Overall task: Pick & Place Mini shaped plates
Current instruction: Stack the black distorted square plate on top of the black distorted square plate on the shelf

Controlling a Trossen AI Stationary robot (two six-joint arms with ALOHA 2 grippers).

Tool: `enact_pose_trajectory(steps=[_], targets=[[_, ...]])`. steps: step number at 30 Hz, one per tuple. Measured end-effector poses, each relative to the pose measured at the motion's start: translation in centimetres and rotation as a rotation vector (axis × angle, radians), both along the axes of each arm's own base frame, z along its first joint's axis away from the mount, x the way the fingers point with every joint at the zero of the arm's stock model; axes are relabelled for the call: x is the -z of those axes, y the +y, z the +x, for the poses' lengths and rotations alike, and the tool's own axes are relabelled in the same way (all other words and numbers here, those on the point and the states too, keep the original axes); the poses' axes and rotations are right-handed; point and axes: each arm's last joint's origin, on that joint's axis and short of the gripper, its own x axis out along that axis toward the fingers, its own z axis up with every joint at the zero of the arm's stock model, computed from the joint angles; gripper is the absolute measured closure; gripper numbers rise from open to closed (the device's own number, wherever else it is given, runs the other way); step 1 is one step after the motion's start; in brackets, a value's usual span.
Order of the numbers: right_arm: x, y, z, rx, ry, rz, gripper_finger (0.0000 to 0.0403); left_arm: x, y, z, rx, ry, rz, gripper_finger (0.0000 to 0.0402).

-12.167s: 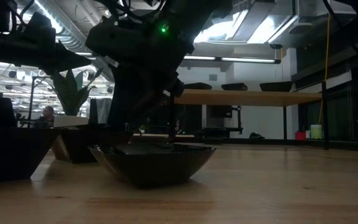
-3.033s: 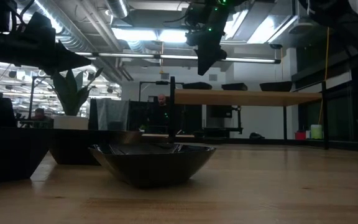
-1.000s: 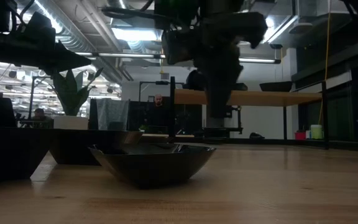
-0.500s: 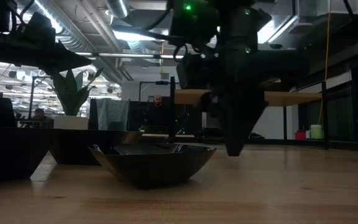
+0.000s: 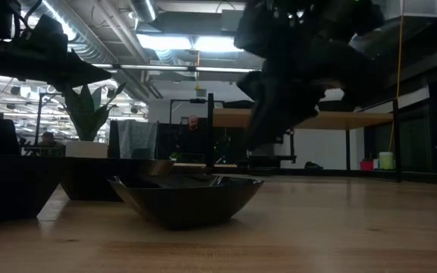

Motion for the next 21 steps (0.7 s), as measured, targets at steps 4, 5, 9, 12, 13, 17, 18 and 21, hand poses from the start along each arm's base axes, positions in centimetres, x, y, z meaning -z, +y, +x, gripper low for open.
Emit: enact_pose_trajectory(steps=[4,5,9,12,13,17,18,21], targets=[[-0.3,0.8,0.5,-0.078,-0.083,-0.033,0.0354,0.0,0.0,0.0,0.000,0.000,0.000,0.0398],[-0.3,0.9,0.6,-0.093,-0.090,-0.046,0.0351,0.0,0.0,0.0,0.000,0.000,0.000,0.0398],[-0.5,1.2,0.7,-0.150,-0.124,-0.093,0.0341,0.0,0.0,0.0,0.000,0.000,0.000,0.0398],[-0.5,1.4,1.1,-0.204,-0.166,-0.130,0.0332,0.0,0.0,0.0,0.000,0.000,0.000,0.0398],[-0.4,1.4,1.3,-0.220,-0.180,-0.144,0.0329,0.0,0.0,0.0,0.000,0.000,0.000,0.0398],[0.0,1.7,2.3,-0.258,-0.216,-0.183,0.0316,0.0,0.0,0.0,0.000,0.000,0.000,0.0398],[0.0,1.8,2.5,-0.259,-0.217,-0.184,0.0313,0.0,0.0,0.0,0.000,0.000,0.000,0.0398],[-0.3,2.0,3.3,-0.271,-0.228,-0.193,0.0303,0.0,0.0,0.0,0.000,0.000,0.000,0.0398]])
